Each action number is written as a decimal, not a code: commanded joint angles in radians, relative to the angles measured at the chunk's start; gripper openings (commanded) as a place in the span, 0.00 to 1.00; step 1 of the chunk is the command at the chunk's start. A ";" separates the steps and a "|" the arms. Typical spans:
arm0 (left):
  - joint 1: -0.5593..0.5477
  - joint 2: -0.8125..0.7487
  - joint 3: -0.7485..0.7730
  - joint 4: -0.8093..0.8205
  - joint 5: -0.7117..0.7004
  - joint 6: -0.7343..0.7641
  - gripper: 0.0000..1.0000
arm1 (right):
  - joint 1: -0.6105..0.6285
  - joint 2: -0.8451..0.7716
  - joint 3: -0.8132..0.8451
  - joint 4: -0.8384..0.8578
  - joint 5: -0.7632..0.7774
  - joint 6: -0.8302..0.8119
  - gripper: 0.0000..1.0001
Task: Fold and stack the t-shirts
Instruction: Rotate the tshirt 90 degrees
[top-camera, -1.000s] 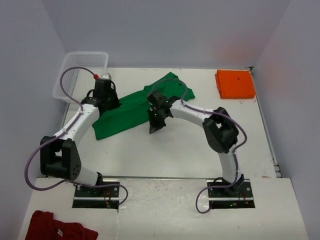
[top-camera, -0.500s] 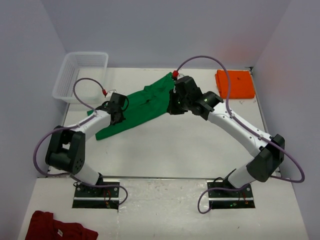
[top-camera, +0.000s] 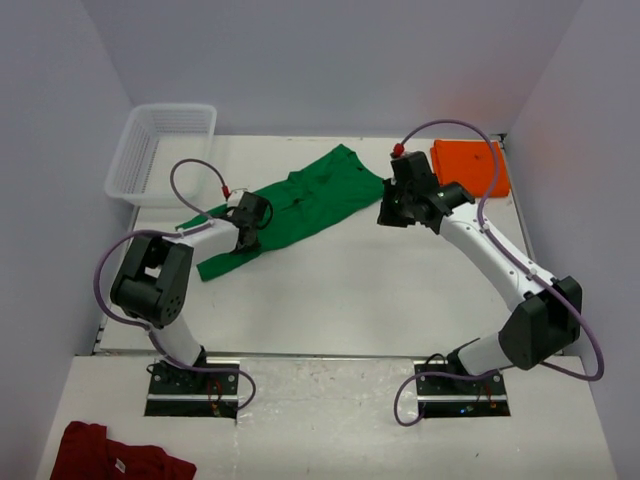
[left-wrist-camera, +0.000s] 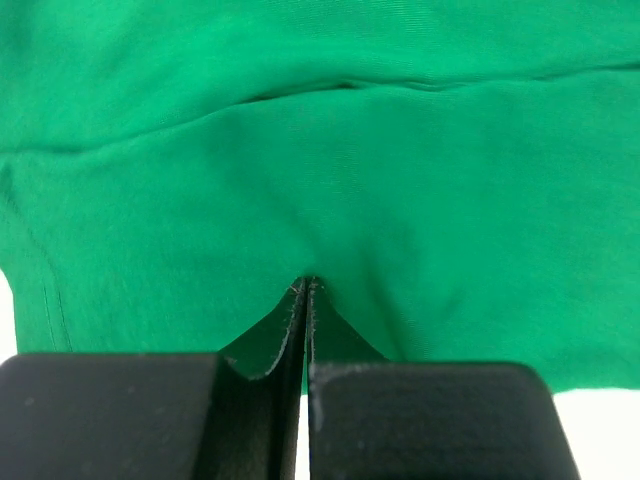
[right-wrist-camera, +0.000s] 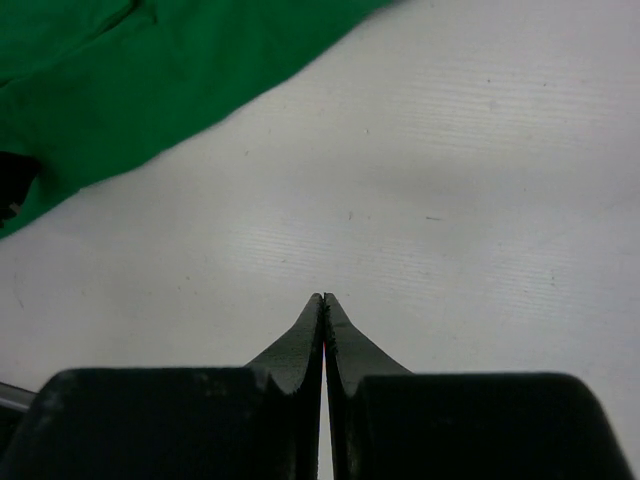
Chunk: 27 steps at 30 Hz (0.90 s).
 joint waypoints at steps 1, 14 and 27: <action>-0.064 0.047 -0.030 0.018 0.156 -0.060 0.00 | -0.030 -0.031 0.052 -0.012 0.019 -0.012 0.00; -0.377 -0.010 -0.032 0.018 0.362 -0.160 0.00 | -0.125 0.009 0.123 -0.049 0.022 -0.027 0.00; -0.660 0.014 0.215 0.130 0.532 -0.033 0.00 | -0.153 -0.006 0.106 -0.063 0.054 -0.041 0.00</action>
